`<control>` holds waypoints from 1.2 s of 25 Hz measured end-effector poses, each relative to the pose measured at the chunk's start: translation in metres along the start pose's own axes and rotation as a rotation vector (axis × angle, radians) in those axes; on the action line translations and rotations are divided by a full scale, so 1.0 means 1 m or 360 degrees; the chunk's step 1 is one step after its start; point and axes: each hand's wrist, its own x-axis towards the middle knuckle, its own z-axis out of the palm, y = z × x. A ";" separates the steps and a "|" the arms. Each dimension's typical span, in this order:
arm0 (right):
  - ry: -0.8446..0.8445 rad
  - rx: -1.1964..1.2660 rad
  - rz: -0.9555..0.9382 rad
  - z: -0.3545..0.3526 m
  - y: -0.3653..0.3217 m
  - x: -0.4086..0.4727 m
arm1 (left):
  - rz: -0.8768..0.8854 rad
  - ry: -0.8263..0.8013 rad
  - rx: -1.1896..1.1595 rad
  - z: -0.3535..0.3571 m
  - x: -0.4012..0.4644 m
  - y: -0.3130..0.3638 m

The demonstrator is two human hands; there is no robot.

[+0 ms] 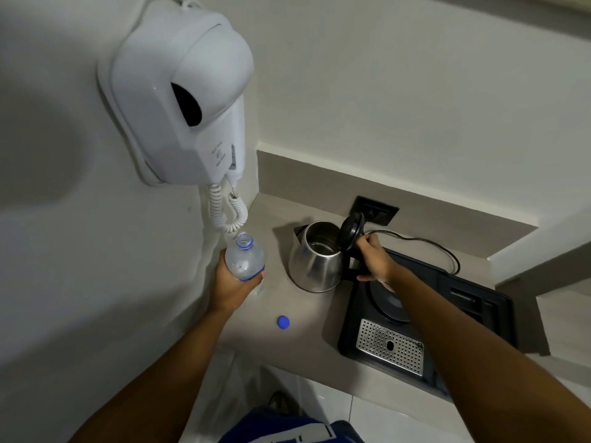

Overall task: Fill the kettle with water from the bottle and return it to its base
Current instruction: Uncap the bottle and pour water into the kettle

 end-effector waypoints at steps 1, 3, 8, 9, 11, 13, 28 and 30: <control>0.0000 0.0009 0.0001 0.000 -0.001 -0.001 | -0.0006 -0.0062 0.0035 -0.003 0.002 0.003; 0.0003 0.0019 0.0004 0.000 -0.001 -0.003 | -0.0094 -0.0220 0.0143 -0.010 0.006 0.010; -0.0004 0.0052 -0.0023 0.000 0.001 -0.003 | -0.0006 -0.0626 0.0521 -0.021 0.019 0.037; 0.0000 0.0052 -0.0026 0.001 0.000 -0.003 | 0.0030 -0.0698 0.0627 -0.022 0.023 0.047; 0.0003 0.0054 -0.0031 0.001 0.000 -0.004 | 0.0064 -0.0819 0.0871 -0.021 0.028 0.067; 0.0012 0.0070 -0.0025 0.001 0.001 -0.004 | 0.0045 -0.0897 0.1054 -0.018 0.029 0.082; 0.0047 0.0055 -0.0040 0.002 -0.002 -0.009 | 0.0113 -0.1364 0.1889 0.009 0.048 0.142; 0.0049 0.0065 -0.0031 0.003 -0.002 -0.010 | 0.0098 -0.1380 0.1912 0.010 0.049 0.145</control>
